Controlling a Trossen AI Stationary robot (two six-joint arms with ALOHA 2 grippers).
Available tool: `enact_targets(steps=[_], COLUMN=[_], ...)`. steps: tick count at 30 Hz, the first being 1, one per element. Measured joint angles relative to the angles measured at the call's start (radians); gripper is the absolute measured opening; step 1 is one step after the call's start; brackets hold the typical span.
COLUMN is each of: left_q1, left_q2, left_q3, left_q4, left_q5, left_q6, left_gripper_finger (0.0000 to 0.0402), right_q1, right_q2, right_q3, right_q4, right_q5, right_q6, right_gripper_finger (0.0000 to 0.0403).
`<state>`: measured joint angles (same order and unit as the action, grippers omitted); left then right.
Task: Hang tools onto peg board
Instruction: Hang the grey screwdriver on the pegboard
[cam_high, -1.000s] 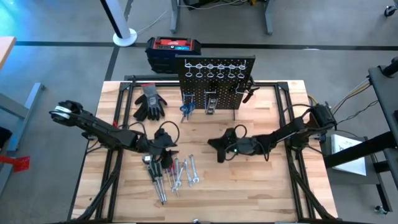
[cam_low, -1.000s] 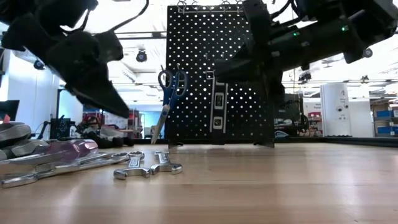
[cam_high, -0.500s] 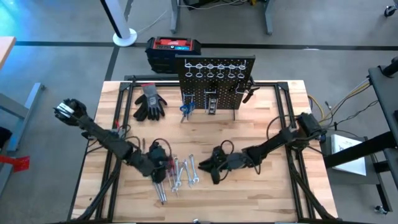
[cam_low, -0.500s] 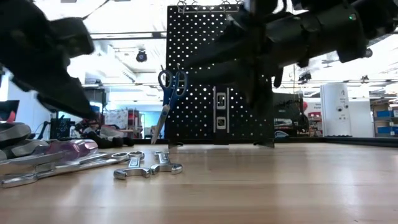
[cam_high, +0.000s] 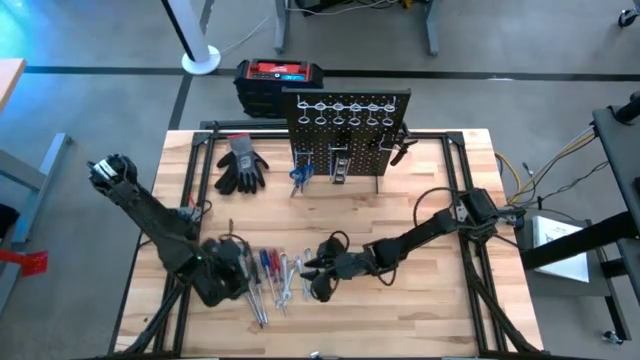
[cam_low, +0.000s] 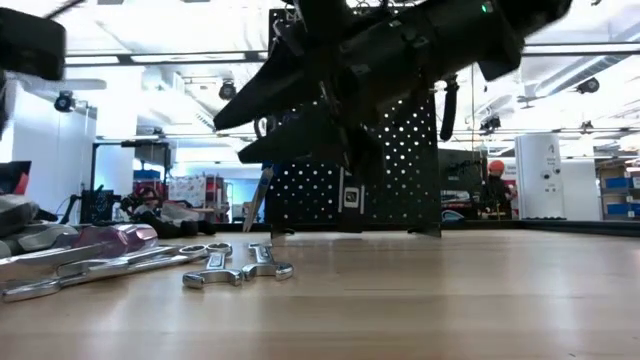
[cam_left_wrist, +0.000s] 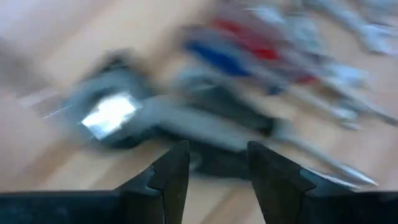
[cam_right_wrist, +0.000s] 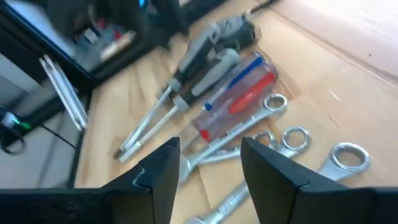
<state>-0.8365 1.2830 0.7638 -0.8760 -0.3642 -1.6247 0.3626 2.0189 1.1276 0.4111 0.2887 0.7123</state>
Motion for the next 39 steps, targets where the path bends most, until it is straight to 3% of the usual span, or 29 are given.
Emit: enact_targets(steps=[5, 9, 15, 22, 27, 34, 39], left_q1=[-0.002, 0.000, 0.002, 0.054, 0.099, 0.127, 0.139], left_q2=[0.028, 0.046, 0.103, 0.178, 0.235, 0.282, 0.297], left_q3=[0.129, 0.162, 0.158, 0.158, 0.162, 0.158, 0.158], left_q4=[-0.260, -0.275, -0.275, -0.187, -0.188, -0.189, -0.188], left_q5=[-0.071, -0.101, -0.095, -0.037, 0.015, 0.087, 0.087], left_q6=[-0.233, -0.304, -0.514, -0.532, -0.532, -0.532, -0.532], left_gripper_finger=[0.0152, 0.0170, 0.0232, 0.0307, 0.0338, 0.0341, 0.0308], right_q1=[0.002, 0.011, 0.019, 0.019, 0.019, 0.019, 0.019], right_q2=[-0.016, -0.019, -0.019, -0.019, -0.019, -0.019, -0.019], right_q3=[0.025, 0.004, -0.067, -0.150, -0.190, -0.206, -0.207], right_q4=[-0.071, -0.072, -0.074, -0.001, 0.048, 0.049, 0.049], right_q5=[0.000, 0.001, 0.036, 0.054, 0.054, 0.054, 0.059], right_q6=[-0.010, -0.014, 0.006, 0.021, 0.020, 0.019, 0.009], right_gripper_finger=[0.0194, 0.0216, 0.0254, 0.0292, 0.0311, 0.0320, 0.0321])
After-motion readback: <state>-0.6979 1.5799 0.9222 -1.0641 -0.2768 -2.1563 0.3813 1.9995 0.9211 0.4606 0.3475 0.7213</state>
